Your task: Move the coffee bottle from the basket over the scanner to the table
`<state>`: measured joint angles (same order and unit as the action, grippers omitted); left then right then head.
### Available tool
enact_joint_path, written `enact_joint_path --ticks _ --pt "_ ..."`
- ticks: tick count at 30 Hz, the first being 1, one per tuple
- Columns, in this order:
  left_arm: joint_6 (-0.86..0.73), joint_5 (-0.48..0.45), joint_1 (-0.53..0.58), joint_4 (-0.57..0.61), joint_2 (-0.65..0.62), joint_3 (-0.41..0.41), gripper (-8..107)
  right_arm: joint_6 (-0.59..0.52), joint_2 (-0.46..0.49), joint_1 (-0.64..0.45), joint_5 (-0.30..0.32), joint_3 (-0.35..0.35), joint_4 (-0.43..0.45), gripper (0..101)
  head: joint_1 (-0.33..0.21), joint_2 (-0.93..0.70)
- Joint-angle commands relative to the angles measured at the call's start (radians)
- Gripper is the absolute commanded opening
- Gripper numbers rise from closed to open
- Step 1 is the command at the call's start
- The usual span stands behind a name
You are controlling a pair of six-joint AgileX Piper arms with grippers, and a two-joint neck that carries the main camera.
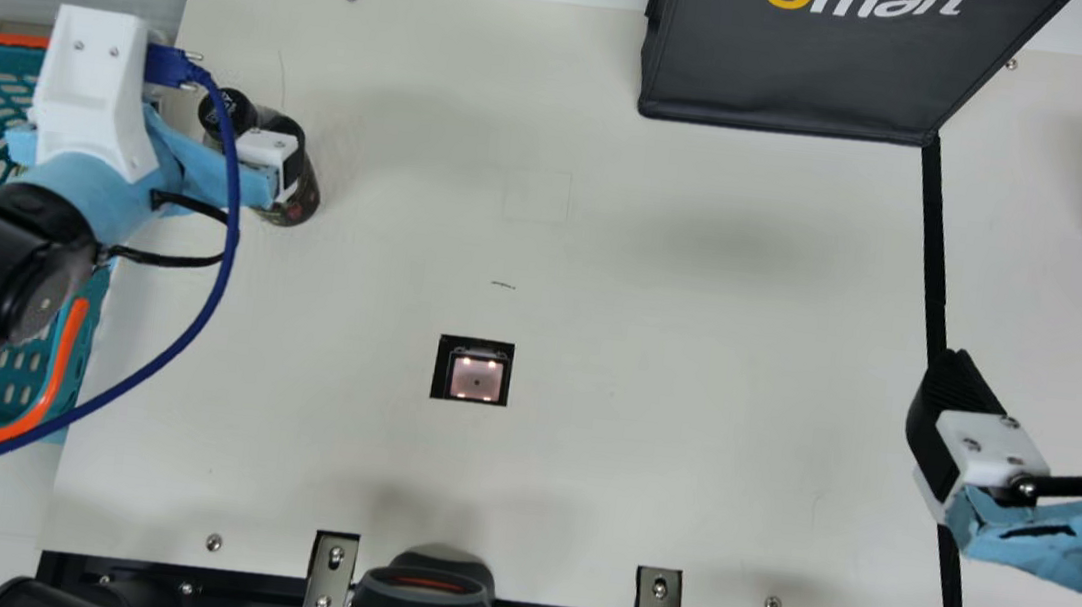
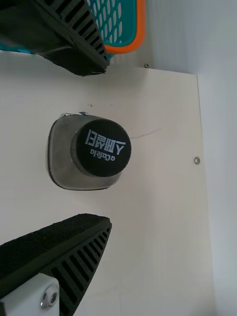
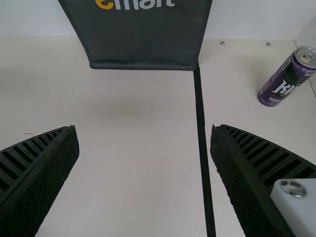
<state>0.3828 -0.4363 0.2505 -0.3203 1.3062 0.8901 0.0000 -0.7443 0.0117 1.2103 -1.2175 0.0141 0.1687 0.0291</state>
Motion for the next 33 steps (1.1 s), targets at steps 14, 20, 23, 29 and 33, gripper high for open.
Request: enact_joint_path --ticks 14,20,23,29,33 --pt "0.148 0.144 -0.010 -0.126 0.072 -0.031 77 0.000 0.000 0.000 0.000 0.000 0.000 95 -0.030 -0.002" --pt "0.183 0.157 -0.003 -0.148 0.083 -0.032 37 0.000 0.000 0.000 0.000 0.000 0.000 95 -0.030 -0.002" --pt "0.197 0.155 0.000 -0.153 0.082 -0.031 17 0.000 0.000 0.000 0.000 0.000 0.000 95 -0.030 -0.002" --pt "0.226 0.111 0.018 -0.148 0.057 -0.013 -8 0.000 0.000 0.000 0.000 0.000 0.000 95 -0.030 -0.002" --pt "0.247 0.032 0.049 -0.131 0.029 0.013 -8 0.000 0.000 0.000 0.000 0.000 0.000 95 -0.030 -0.002"
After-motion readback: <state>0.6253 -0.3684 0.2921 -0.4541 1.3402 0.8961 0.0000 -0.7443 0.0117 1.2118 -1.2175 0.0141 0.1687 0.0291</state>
